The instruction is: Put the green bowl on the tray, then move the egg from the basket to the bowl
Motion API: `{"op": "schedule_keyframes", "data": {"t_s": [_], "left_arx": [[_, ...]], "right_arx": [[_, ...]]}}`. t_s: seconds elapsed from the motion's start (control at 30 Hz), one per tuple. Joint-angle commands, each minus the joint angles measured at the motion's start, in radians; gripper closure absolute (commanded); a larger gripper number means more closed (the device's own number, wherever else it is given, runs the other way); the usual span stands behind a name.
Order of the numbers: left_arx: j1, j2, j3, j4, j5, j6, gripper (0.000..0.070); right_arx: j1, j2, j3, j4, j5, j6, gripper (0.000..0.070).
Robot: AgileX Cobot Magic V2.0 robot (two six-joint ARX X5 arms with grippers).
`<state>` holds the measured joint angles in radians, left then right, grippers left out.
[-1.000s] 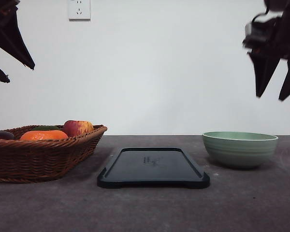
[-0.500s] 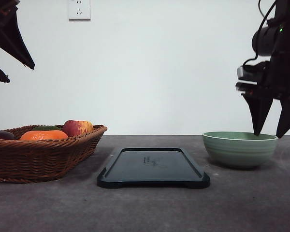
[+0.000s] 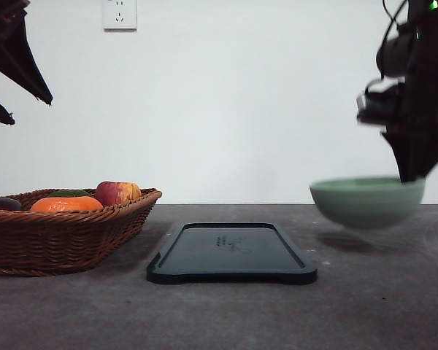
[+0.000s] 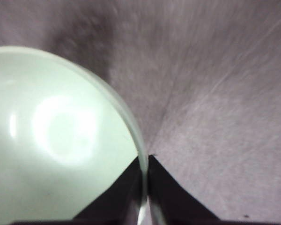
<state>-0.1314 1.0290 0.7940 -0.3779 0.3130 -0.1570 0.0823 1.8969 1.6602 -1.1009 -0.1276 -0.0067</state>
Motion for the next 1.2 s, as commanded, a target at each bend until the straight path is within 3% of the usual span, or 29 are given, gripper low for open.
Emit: {"op": "schedule_keyframes", "data": {"t_s": [0.0, 0.23, 0.33, 0.7, 1.17], "left_arx": [[-0.002, 0.009, 0.019, 0.008, 0.002, 0.006, 0.0309], [-0.002, 0.010, 0.019, 0.008, 0.002, 0.006, 0.0310], [-0.002, 0.010, 0.019, 0.008, 0.002, 0.006, 0.0310], [-0.002, 0.011, 0.019, 0.009, 0.002, 0.007, 0.0310], [-0.002, 0.011, 0.019, 0.009, 0.002, 0.007, 0.0310]], "right_arx": [[0.017, 0.018, 0.076, -0.040, -0.003, -0.008, 0.0700], [0.102, 0.019, 0.215, -0.092, -0.032, 0.018, 0.0700], [0.157, 0.024, 0.218, -0.068, -0.085, 0.022, 0.0700], [0.349, 0.118, 0.218, 0.076, -0.081, 0.057, 0.0700], [0.377, 0.236, 0.218, 0.117, -0.055, 0.059, 0.0700]]}}
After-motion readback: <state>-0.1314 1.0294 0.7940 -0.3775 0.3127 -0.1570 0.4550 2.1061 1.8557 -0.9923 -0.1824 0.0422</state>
